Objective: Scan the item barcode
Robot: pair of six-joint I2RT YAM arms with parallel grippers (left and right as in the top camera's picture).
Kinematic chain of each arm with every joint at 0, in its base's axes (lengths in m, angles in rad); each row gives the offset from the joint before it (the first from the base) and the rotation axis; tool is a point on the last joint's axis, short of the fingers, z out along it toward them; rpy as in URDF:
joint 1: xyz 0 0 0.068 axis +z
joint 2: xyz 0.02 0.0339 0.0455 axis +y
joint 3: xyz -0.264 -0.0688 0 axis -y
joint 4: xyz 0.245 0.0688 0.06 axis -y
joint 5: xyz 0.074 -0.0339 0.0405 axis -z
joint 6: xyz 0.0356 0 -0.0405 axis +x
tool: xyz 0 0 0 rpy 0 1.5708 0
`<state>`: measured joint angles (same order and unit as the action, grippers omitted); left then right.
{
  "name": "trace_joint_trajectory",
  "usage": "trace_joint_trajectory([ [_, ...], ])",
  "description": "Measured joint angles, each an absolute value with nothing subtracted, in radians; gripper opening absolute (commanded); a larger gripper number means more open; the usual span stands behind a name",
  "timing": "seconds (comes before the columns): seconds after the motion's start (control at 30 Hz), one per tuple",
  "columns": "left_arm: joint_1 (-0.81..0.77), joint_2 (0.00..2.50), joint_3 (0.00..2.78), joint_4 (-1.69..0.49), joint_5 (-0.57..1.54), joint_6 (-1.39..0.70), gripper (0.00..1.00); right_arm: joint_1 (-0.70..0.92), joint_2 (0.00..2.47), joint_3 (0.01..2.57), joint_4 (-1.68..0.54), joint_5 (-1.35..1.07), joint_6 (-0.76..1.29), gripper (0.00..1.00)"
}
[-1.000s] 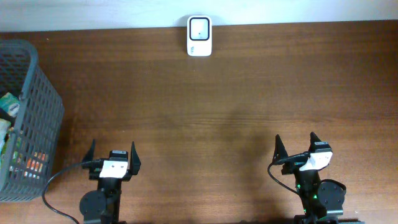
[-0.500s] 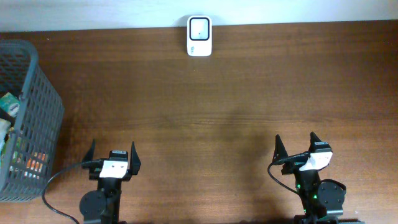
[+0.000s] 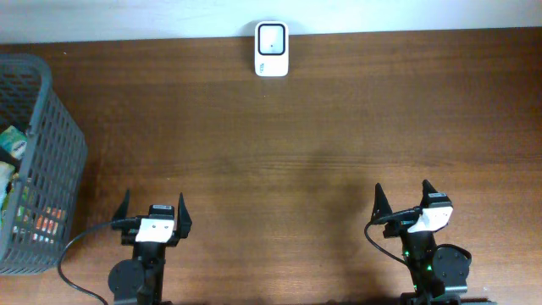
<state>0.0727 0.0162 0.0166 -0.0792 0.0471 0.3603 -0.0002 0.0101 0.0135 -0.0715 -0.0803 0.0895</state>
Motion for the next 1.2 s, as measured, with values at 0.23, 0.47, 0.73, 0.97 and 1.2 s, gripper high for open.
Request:
trace_joint_trajectory([
  [0.23,0.073,0.016,0.017,-0.079,0.047,0.36,0.99,0.0,0.01,0.014,-0.072,-0.08,0.09,0.99],
  [0.47,0.073,0.016,0.017,-0.079,0.047,0.36,0.99,0.0,0.01,0.014,-0.072,-0.08,0.089,0.99],
  [0.73,0.073,0.016,0.017,-0.079,0.047,0.36,0.99,0.0,0.01,0.014,-0.071,-0.08,0.09,0.99],
  [0.97,0.073,0.016,0.017,-0.075,0.06,0.36,0.99,0.0,0.01,0.014,-0.071,-0.08,0.089,0.99],
  [1.2,0.073,0.016,0.019,-0.014,0.139,0.36,0.99,0.0,0.01,0.014,-0.072,-0.081,0.09,0.99],
])
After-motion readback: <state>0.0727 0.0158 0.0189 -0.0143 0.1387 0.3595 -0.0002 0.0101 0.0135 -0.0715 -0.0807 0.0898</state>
